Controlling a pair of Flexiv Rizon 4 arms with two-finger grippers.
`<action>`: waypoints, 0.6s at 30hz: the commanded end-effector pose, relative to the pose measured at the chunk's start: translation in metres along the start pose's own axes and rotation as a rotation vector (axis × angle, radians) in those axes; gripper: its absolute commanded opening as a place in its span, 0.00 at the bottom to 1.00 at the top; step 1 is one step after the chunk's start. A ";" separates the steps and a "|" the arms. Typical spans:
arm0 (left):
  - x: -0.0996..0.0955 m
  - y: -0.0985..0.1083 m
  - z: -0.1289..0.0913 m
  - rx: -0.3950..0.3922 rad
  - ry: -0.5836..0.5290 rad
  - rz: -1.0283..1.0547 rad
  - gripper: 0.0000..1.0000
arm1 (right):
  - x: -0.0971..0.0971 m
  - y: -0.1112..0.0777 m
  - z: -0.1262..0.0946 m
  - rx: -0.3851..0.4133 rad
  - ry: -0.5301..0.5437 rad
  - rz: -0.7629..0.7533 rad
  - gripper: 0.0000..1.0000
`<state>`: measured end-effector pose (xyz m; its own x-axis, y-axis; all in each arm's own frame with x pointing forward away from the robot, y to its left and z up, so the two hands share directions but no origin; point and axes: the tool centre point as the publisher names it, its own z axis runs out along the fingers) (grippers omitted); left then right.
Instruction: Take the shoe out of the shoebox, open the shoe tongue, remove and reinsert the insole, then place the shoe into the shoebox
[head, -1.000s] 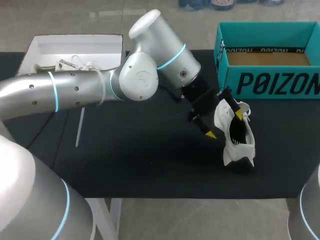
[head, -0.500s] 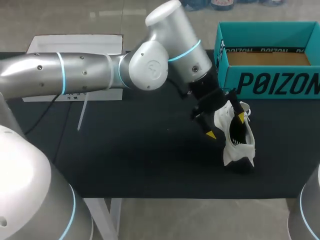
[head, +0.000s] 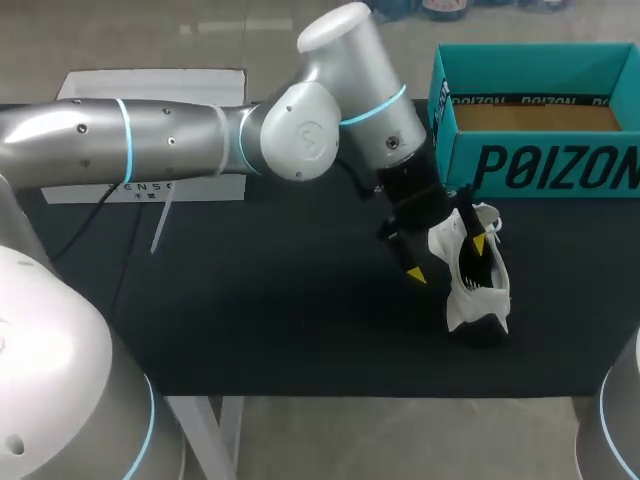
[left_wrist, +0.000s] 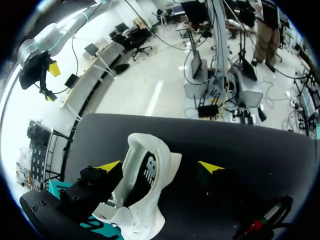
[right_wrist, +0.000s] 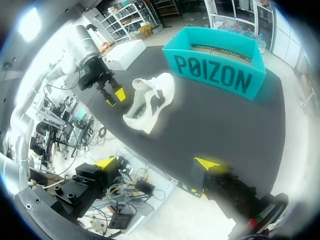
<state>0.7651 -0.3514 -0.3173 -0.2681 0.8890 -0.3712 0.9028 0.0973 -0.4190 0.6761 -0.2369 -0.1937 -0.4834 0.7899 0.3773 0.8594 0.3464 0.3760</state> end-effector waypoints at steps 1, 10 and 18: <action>-0.018 -0.003 0.004 -0.014 0.134 0.012 1.00 | 0.001 -0.001 0.000 0.000 -0.003 0.001 1.00; -0.026 -0.003 0.007 -0.057 0.171 0.021 0.49 | 0.001 -0.001 0.000 0.000 -0.003 0.001 1.00; -0.038 0.007 0.017 -0.071 0.196 0.046 0.00 | 0.001 -0.001 0.000 0.000 -0.003 0.001 1.00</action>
<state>0.7723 -0.3817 -0.3174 -0.1730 0.9534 -0.2473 0.9366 0.0816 -0.3406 0.6761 -0.2370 -0.1937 -0.4833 0.7900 0.3773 0.8595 0.3463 0.3761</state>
